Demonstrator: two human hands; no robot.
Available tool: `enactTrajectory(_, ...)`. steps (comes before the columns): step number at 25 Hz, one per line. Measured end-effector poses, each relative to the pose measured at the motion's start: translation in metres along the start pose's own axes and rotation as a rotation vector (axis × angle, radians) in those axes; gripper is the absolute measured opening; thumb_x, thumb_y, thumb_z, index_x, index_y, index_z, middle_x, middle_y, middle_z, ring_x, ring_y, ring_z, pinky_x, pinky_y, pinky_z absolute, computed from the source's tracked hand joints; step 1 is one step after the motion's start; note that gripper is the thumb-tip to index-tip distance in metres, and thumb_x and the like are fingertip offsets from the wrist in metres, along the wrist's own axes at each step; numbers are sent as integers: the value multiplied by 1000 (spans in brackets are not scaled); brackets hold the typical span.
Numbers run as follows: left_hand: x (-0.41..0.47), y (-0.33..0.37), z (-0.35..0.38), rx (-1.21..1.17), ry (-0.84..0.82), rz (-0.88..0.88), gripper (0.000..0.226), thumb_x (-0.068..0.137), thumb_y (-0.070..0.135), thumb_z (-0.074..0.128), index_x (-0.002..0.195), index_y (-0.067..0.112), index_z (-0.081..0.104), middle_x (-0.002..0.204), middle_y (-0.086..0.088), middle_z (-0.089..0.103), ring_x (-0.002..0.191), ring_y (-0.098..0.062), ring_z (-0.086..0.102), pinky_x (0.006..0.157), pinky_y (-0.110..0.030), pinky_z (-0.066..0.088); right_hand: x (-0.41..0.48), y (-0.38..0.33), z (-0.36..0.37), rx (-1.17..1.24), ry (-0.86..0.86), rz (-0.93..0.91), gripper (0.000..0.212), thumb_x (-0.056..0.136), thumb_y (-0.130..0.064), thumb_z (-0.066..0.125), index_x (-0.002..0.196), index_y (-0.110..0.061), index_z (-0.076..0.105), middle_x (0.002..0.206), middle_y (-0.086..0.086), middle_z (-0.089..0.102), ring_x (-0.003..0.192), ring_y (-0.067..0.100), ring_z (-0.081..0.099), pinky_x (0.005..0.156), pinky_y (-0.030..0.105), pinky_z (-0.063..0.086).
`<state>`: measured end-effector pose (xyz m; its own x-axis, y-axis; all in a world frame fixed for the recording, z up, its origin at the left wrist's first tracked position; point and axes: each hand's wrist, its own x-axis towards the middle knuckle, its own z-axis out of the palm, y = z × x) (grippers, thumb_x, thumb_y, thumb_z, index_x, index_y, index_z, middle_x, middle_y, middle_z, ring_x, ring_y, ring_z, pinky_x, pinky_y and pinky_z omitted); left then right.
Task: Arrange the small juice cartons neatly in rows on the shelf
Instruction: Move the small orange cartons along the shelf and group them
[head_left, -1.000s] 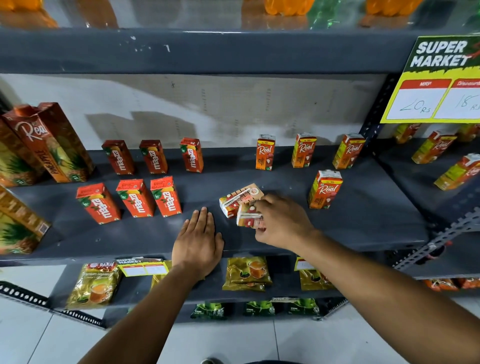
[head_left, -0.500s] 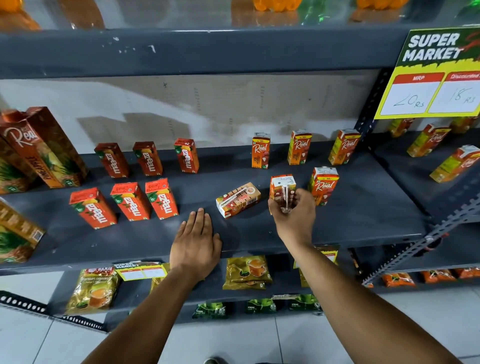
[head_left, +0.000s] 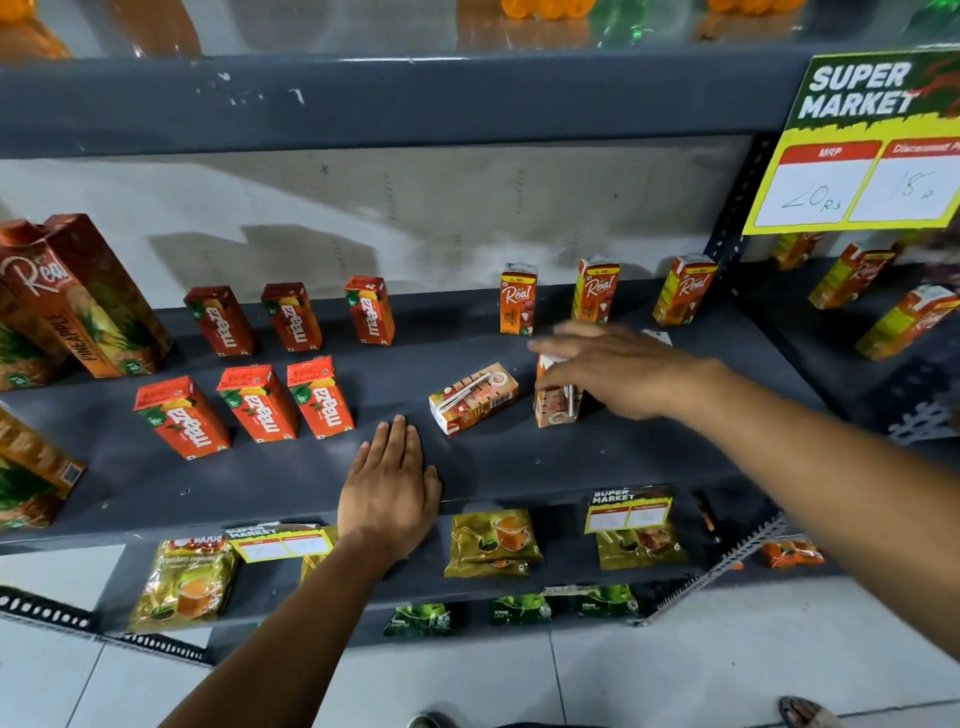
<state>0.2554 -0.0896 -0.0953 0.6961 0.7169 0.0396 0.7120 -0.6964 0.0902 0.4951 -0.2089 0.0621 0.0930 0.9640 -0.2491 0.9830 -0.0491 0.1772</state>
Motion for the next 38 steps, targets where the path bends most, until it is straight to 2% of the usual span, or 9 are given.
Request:
enactTrajectory(4,-1,3,2,-9,-9,8,69,94,45,11,151,7,15,162,-9,9,149,-23,5,120,-36,5,5,18,1,32,-28,-43,63,89,0,57,141,-33,46,152,0,34,136,28,36,104,42,42)
enactTrajectory(7,2,3,2,-5,-14,14,70,92,46,9,151,7,14,162,-10,9,149,-23,5,120,-36,5,14,31,2,167,-38,105,52,92,-32,60,142,-26,45,138,6,46,126,26,45,101,41,43)
enactTrajectory(12,1,3,2,-3,-8,21,66,96,45,13,151,7,14,162,-10,8,149,-23,4,119,-36,5,19,23,5,62,32,334,60,85,-69,47,110,-17,58,94,4,61,86,24,57,76,36,45)
enactTrajectory(17,2,3,3,-2,-2,22,72,90,47,7,150,7,17,161,-11,11,148,-24,7,119,-36,5,22,8,7,-68,73,469,78,81,-81,31,105,-14,63,96,9,66,93,30,63,88,45,46)
enactTrajectory(22,1,3,3,-23,19,29,80,85,49,0,149,5,22,160,-13,17,148,-27,12,118,-37,9,33,-23,-7,169,250,57,51,91,-46,55,136,-25,47,137,5,51,121,26,52,94,44,48)
enactTrajectory(26,1,3,1,-27,7,30,81,85,49,-1,149,5,20,160,-13,15,148,-26,10,118,-37,8,72,-63,14,120,69,-67,66,85,-5,63,145,-19,38,147,5,46,134,27,41,105,46,41)
enactTrajectory(30,1,3,1,-22,1,34,80,85,49,-1,149,5,20,160,-13,15,148,-27,10,118,-37,8,97,-65,39,20,18,-33,74,83,-7,69,147,-12,33,148,10,45,134,30,43,105,48,41)
enactTrajectory(33,2,3,1,-26,-3,34,81,85,49,-2,149,5,19,161,-13,14,148,-26,8,118,-37,8,105,-61,47,74,107,-10,59,80,-16,73,134,-15,49,129,9,58,117,30,56,87,41,47)
enactTrajectory(38,2,3,0,-7,-18,34,81,84,48,-2,149,5,19,161,-13,14,148,-26,9,119,-37,8,83,-72,41,567,443,155,45,75,-23,76,117,-20,58,113,1,61,102,19,59,78,32,48)
